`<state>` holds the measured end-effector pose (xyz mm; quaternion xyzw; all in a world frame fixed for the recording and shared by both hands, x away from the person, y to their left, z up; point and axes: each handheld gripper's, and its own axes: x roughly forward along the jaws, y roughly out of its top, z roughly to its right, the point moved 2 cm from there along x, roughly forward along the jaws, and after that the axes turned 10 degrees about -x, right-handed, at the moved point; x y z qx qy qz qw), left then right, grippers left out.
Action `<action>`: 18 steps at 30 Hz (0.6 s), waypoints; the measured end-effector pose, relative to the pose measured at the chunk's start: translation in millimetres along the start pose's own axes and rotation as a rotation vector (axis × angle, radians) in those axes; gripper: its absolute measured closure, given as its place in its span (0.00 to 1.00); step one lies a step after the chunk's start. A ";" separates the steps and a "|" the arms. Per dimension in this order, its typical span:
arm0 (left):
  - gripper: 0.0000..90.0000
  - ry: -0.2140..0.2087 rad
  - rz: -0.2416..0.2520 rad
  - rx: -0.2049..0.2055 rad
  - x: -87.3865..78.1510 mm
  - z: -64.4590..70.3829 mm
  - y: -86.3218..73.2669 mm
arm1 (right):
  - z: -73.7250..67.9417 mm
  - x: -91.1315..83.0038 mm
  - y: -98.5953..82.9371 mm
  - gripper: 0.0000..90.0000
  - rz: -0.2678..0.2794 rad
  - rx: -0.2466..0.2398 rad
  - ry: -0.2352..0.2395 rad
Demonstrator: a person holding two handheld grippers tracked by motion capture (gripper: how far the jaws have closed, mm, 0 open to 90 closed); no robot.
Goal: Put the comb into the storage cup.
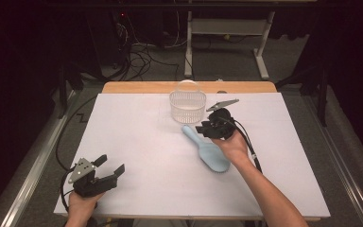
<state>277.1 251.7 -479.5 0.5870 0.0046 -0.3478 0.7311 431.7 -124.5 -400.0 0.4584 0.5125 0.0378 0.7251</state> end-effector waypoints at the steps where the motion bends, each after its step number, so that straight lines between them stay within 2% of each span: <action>1: 0.21 0.001 0.000 0.001 0.0 0.0 0.0 | -0.2 1.3 1.5 0.75 -0.009 -0.001 0.002; 6: 0.21 0.002 0.001 0.000 0.0 -0.2 0.2 | 0.5 10.3 8.8 0.81 -0.081 0.004 0.016; 9: 0.21 0.003 0.001 0.005 -0.2 0.3 0.2 | 1.5 12.5 11.1 0.83 -0.101 0.004 0.017; 12: 0.21 0.003 0.002 0.004 -0.2 0.2 0.2 | 2.7 15.8 17.7 0.85 -0.140 0.007 0.005; 16: 0.21 0.004 0.002 0.005 0.1 0.1 0.4 | 3.9 17.5 24.6 0.89 -0.156 0.008 -0.003; 18: 0.21 0.003 0.002 0.006 0.2 -0.1 0.5 | 4.8 22.1 30.8 0.94 -0.190 0.002 -0.009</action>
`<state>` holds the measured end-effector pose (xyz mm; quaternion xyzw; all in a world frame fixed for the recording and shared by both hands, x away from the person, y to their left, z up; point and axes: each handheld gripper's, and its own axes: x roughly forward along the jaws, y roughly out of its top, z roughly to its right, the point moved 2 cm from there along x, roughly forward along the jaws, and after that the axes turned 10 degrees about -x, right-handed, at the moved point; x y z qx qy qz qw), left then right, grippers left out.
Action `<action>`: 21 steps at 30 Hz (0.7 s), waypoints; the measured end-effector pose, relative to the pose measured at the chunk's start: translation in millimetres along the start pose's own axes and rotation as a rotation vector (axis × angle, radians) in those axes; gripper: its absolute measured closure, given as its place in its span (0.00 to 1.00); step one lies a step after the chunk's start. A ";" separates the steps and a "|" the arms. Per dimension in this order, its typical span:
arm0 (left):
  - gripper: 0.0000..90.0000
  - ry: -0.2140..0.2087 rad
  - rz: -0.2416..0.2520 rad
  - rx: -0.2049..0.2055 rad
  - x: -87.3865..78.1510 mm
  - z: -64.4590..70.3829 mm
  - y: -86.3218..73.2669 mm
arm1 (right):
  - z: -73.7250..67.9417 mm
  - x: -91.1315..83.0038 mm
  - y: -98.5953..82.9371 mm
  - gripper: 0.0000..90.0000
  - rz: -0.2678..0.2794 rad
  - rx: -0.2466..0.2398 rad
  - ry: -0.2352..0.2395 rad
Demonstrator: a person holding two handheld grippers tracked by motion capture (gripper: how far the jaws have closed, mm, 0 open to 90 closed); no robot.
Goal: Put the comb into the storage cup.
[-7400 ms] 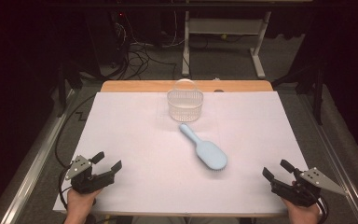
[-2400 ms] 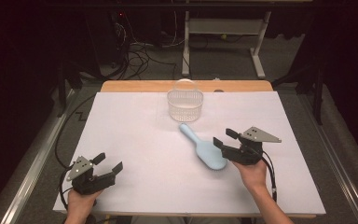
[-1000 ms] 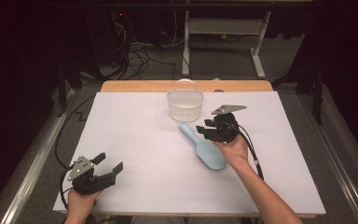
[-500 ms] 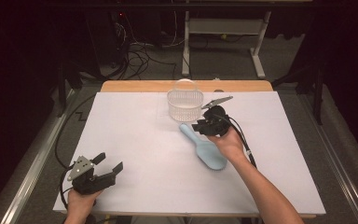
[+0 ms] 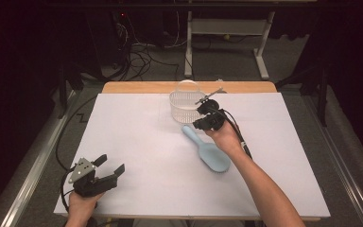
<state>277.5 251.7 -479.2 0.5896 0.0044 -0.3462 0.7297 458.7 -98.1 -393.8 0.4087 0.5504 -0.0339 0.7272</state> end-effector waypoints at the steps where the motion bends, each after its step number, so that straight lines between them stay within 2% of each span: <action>1: 0.21 0.000 0.000 0.000 0.0 0.0 0.0 | 0.0 0.0 0.0 0.94 0.000 0.000 0.000; 6: 0.21 -0.003 0.003 -0.003 -0.5 -0.3 0.1 | -0.6 11.6 8.6 1.00 -0.060 0.001 -0.003; 10: 0.21 -0.005 0.000 0.000 -0.1 -0.2 0.2 | -0.9 23.8 12.0 1.00 -0.111 -0.003 0.000; 13: 0.21 -0.005 -0.004 0.006 0.3 0.4 0.1 | 0.1 34.7 14.2 1.00 -0.157 -0.001 -0.019; 16: 0.21 -0.005 -0.002 0.006 0.4 0.6 0.1 | 1.0 38.9 15.0 1.00 -0.175 0.012 -0.030; 18: 0.21 -0.006 -0.003 0.005 0.5 0.4 0.1 | 3.0 44.5 16.4 1.00 -0.187 -0.002 -0.041; 21: 0.21 -0.007 -0.002 0.005 0.4 0.5 0.1 | 2.4 48.3 17.3 1.00 -0.192 0.008 -0.044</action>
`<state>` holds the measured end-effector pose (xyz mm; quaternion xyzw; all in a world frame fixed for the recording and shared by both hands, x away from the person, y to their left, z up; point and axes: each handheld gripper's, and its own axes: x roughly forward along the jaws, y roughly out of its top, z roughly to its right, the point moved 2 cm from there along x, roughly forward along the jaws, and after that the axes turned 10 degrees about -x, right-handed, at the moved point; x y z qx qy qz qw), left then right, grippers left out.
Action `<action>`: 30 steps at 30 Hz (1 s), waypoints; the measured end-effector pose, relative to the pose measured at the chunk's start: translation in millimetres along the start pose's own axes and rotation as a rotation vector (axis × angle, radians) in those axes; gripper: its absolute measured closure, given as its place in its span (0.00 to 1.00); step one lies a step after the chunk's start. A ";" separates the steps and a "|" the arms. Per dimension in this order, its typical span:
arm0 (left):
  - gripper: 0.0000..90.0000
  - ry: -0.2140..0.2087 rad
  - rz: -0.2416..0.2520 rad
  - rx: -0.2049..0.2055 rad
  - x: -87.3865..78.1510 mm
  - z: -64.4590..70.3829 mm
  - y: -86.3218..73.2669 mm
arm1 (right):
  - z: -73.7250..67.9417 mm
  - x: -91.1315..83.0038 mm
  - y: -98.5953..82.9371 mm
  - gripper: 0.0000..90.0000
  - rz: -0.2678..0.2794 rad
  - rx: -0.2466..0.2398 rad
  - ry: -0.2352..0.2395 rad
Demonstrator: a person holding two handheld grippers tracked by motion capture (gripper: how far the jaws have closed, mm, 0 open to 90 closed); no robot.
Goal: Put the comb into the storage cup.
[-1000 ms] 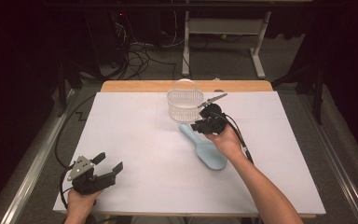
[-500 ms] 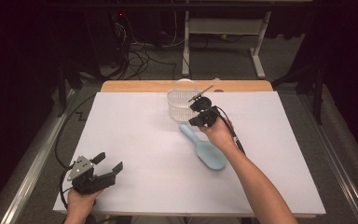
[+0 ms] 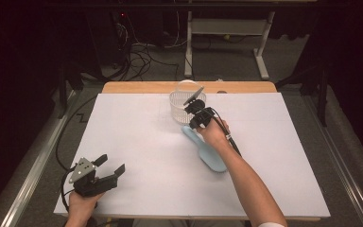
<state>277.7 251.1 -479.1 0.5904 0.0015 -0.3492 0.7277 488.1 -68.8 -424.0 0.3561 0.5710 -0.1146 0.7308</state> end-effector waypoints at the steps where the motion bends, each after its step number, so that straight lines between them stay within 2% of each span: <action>1: 0.21 -0.001 0.000 0.000 0.0 0.0 0.0 | 0.5 1.7 0.2 1.00 -0.003 -0.011 -0.005; 2: 0.21 -0.001 -0.001 0.000 0.0 0.1 0.0 | -0.8 3.4 0.3 1.00 -0.014 0.004 -0.010; 3: 0.21 -0.003 0.000 0.000 0.0 0.1 0.0 | 0.1 5.2 0.4 1.00 -0.018 -0.011 -0.016; 6: 0.21 -0.006 0.001 0.000 0.0 0.3 0.1 | 0.3 8.2 1.1 1.00 -0.029 -0.003 -0.026; 13: 0.21 -0.007 0.000 0.000 0.3 0.2 0.3 | 0.4 13.9 3.3 1.00 -0.037 -0.016 -0.033; 21: 0.21 -0.011 0.005 -0.004 -0.8 -0.4 0.6 | -1.6 13.6 3.3 1.00 -0.038 -0.006 -0.017; 25: 0.21 -0.011 0.005 -0.003 -0.5 0.0 0.5 | -3.4 14.2 4.6 1.00 -0.031 -0.030 -0.013; 28: 0.21 -0.010 0.005 -0.004 -0.5 -0.2 0.5 | -5.9 13.9 5.0 1.00 -0.035 -0.015 -0.008; 30: 0.21 -0.010 0.004 -0.005 -0.4 -0.3 0.5 | -6.5 14.2 5.3 1.00 -0.029 -0.032 -0.003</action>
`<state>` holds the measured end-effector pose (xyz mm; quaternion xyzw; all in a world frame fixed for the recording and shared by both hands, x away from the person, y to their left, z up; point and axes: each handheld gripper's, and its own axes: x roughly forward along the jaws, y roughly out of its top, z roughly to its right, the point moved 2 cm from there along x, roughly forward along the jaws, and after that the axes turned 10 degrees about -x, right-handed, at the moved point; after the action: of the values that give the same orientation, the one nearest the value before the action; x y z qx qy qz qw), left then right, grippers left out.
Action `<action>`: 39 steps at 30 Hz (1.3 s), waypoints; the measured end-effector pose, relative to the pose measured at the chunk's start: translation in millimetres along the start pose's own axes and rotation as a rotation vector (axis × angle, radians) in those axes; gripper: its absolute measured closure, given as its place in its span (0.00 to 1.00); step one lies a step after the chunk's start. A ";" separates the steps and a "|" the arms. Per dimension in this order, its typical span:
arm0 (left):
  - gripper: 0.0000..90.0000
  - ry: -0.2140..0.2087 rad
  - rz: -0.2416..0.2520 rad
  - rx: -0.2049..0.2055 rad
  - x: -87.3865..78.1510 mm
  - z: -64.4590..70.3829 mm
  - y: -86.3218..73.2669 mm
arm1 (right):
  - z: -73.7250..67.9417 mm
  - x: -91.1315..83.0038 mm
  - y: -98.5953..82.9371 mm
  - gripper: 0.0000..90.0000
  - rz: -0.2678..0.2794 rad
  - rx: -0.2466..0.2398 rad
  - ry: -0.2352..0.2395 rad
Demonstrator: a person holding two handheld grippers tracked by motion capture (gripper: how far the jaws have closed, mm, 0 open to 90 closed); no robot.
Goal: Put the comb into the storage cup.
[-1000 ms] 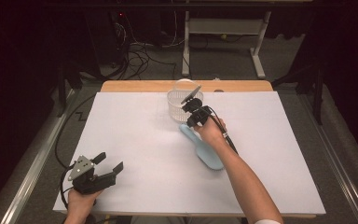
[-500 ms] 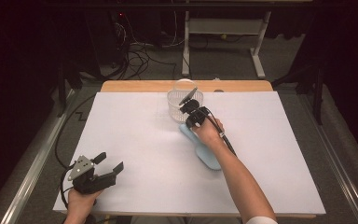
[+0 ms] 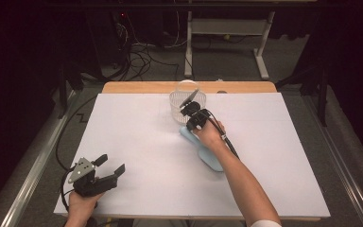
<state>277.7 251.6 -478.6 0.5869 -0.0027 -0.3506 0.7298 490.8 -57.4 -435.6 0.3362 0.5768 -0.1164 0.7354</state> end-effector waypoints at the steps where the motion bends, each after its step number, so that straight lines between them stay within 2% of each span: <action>1: 0.21 -0.001 -0.002 0.003 0.0 0.1 -0.1 | -2.0 0.0 0.4 1.00 0.001 0.005 0.007; 6: 0.21 -0.001 -0.001 0.002 0.0 0.1 -0.1 | -5.4 0.2 1.7 1.00 0.005 -0.010 0.013; 26: 0.21 0.000 -0.002 0.006 -0.1 0.4 -0.2 | -14.1 2.7 4.5 1.00 -0.006 -0.019 0.024; 30: 0.21 -0.001 -0.002 0.006 0.0 0.7 -0.3 | -19.4 3.0 3.9 1.00 -0.004 -0.008 0.039; 34: 0.21 -0.002 -0.001 0.005 -0.2 0.8 -0.3 | -23.3 4.6 3.6 1.00 -0.006 -0.035 0.050; 39: 0.21 -0.003 0.000 0.004 -0.6 0.6 -0.3 | -29.7 6.6 3.5 1.00 -0.005 -0.041 0.067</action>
<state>276.9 251.4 -478.5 0.5880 -0.0043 -0.3514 0.7285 471.9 -34.7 -443.7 0.3233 0.6043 -0.0949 0.7220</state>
